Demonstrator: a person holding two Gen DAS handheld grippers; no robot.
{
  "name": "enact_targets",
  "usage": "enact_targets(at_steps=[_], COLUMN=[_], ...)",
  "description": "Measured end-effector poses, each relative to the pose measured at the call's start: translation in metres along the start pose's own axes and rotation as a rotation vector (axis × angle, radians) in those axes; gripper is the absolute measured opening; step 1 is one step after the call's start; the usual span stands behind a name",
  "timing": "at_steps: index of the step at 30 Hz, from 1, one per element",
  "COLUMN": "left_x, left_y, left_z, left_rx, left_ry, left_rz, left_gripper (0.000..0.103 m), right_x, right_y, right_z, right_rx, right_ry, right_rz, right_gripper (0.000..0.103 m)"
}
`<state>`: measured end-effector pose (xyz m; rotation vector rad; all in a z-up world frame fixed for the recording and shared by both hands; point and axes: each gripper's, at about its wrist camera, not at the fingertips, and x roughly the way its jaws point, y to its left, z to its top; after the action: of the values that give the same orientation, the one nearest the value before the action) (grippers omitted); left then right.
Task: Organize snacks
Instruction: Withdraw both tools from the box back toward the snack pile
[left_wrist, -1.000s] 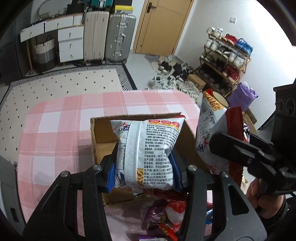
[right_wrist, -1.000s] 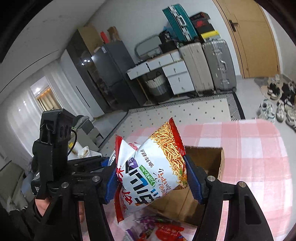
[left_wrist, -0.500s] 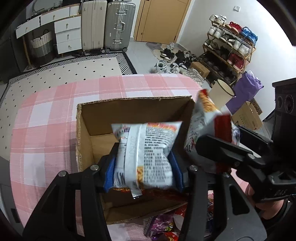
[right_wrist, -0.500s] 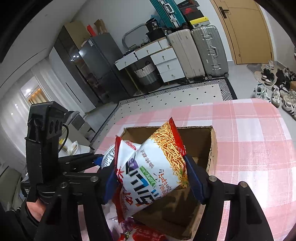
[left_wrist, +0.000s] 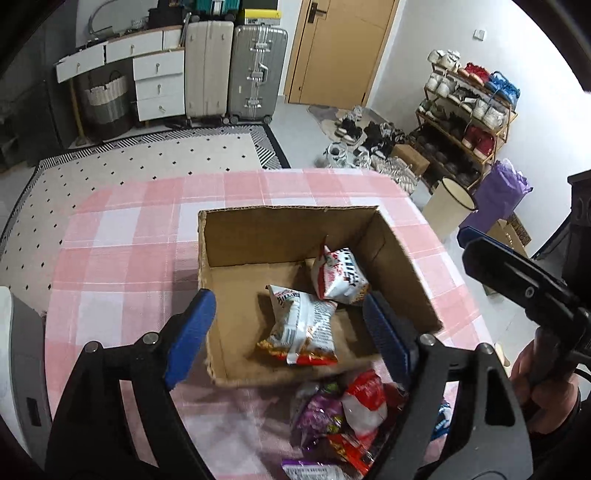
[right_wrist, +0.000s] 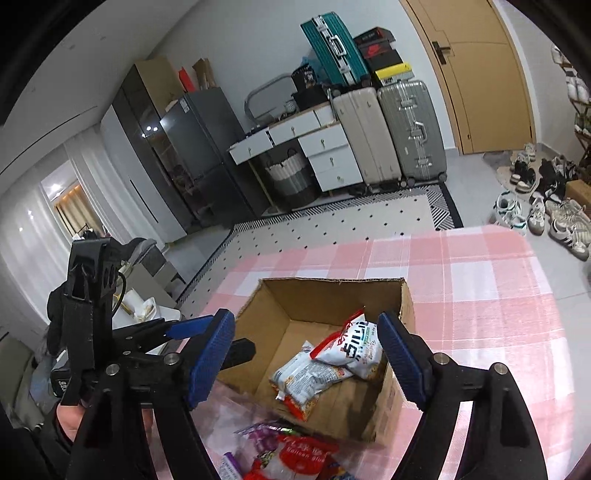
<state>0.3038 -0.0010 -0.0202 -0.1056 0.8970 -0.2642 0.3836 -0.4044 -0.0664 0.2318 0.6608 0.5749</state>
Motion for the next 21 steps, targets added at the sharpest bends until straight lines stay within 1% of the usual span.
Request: enact_targets(at_steps=[5, 10, 11, 14, 15, 17, 21], left_x=[-0.035, -0.073, -0.082, -0.106, -0.114, -0.13, -0.155], left_y=[-0.004, -0.021, -0.025, -0.033, -0.035, -0.04, -0.048], left_z=[-0.012, -0.033, -0.036, -0.046, -0.048, -0.058, -0.073], left_rx=[-0.004, 0.032, 0.038, 0.046, 0.047, 0.052, 0.057], left_ry=[-0.044, -0.099, -0.112, -0.152, -0.164, -0.192, -0.218], left_rz=[0.024, 0.06, 0.063, 0.07, 0.072, 0.073, 0.08], left_gripper=[0.085, 0.086, 0.087, 0.1, 0.103, 0.103, 0.103], right_x=[-0.031, -0.061, -0.068, -0.087, -0.094, -0.108, -0.135], right_y=[0.011, 0.022, 0.024, 0.029, 0.031, 0.035, 0.044], right_z=[-0.005, -0.014, -0.016, -0.022, -0.024, -0.03, -0.044], right_rx=[-0.018, -0.036, -0.041, -0.054, -0.055, -0.06, -0.082], right_ry=[-0.033, -0.059, -0.066, -0.088, -0.095, -0.111, -0.148], right_rz=[0.004, -0.002, -0.008, -0.014, -0.016, -0.019, -0.024], right_gripper=[0.084, 0.086, 0.086, 0.091, 0.091, 0.091, 0.092])
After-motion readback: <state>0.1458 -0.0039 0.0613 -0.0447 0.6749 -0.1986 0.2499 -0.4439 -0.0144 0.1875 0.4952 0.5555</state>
